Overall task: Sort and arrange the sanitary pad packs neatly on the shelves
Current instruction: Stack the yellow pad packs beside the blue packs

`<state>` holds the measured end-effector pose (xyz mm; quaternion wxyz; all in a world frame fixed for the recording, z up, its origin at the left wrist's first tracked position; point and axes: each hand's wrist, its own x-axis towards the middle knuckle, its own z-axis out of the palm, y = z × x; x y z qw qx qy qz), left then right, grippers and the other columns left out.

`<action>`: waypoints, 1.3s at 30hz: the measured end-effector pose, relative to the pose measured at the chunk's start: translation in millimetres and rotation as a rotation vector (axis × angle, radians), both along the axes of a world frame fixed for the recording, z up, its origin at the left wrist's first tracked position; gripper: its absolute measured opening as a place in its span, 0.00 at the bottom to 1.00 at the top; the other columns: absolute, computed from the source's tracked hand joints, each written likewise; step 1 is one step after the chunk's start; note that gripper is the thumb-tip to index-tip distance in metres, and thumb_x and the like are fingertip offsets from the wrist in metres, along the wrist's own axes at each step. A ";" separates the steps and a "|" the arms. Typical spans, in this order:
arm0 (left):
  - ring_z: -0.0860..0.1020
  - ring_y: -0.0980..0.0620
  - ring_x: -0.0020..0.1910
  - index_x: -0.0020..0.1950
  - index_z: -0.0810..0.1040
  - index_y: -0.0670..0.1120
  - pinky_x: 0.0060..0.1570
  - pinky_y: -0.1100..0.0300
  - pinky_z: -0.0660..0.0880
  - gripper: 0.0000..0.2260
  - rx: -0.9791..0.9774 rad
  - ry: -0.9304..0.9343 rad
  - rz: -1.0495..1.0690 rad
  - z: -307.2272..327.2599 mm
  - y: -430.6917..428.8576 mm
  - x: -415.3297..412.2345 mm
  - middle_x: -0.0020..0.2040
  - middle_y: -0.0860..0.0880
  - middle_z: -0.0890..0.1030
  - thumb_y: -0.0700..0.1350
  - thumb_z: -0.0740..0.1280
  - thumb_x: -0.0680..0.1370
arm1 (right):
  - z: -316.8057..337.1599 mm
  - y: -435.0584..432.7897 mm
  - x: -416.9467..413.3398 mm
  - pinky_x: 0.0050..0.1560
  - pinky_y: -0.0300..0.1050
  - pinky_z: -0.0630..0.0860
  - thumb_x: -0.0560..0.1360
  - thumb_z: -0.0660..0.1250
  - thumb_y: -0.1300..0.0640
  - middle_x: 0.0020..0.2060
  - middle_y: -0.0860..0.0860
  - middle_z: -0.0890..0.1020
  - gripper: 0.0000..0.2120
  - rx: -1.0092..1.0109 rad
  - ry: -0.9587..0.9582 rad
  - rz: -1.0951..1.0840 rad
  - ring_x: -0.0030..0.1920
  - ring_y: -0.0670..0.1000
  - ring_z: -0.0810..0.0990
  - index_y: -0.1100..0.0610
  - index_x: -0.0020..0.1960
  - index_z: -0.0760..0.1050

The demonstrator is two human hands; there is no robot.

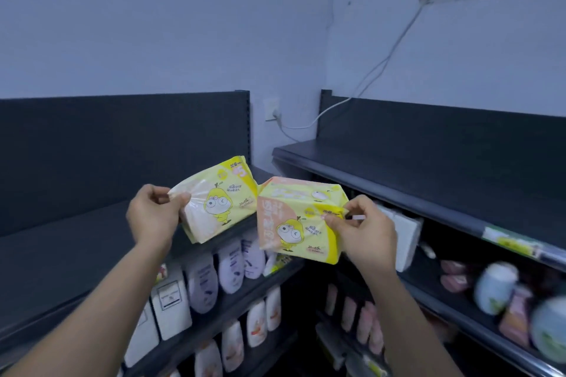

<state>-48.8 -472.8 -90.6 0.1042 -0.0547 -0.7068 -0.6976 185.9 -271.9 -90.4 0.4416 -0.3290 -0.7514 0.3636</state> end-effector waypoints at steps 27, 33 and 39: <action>0.82 0.39 0.39 0.35 0.72 0.47 0.43 0.39 0.80 0.13 0.070 0.044 -0.725 36.2 384.5 309.7 0.37 0.45 0.79 0.41 0.77 0.68 | 12.0 198.6 377.0 0.38 0.45 0.74 0.64 0.80 0.54 0.37 0.49 0.82 0.15 -0.015 0.050 -0.439 0.36 0.46 0.78 0.51 0.35 0.73; 0.80 0.45 0.37 0.36 0.72 0.48 0.43 0.40 0.80 0.13 0.082 0.049 -0.858 40.1 468.5 359.3 0.38 0.46 0.80 0.43 0.77 0.66 | 13.1 241.1 427.5 0.45 0.56 0.78 0.62 0.81 0.52 0.36 0.48 0.81 0.15 -0.019 0.067 -0.567 0.40 0.53 0.81 0.46 0.36 0.74; 0.78 0.45 0.36 0.34 0.71 0.49 0.44 0.37 0.79 0.14 0.097 0.036 -0.986 42.3 557.4 400.3 0.36 0.48 0.78 0.41 0.77 0.65 | 21.3 293.4 464.1 0.46 0.56 0.78 0.63 0.81 0.55 0.39 0.52 0.83 0.14 -0.005 0.095 -0.627 0.43 0.59 0.82 0.50 0.37 0.74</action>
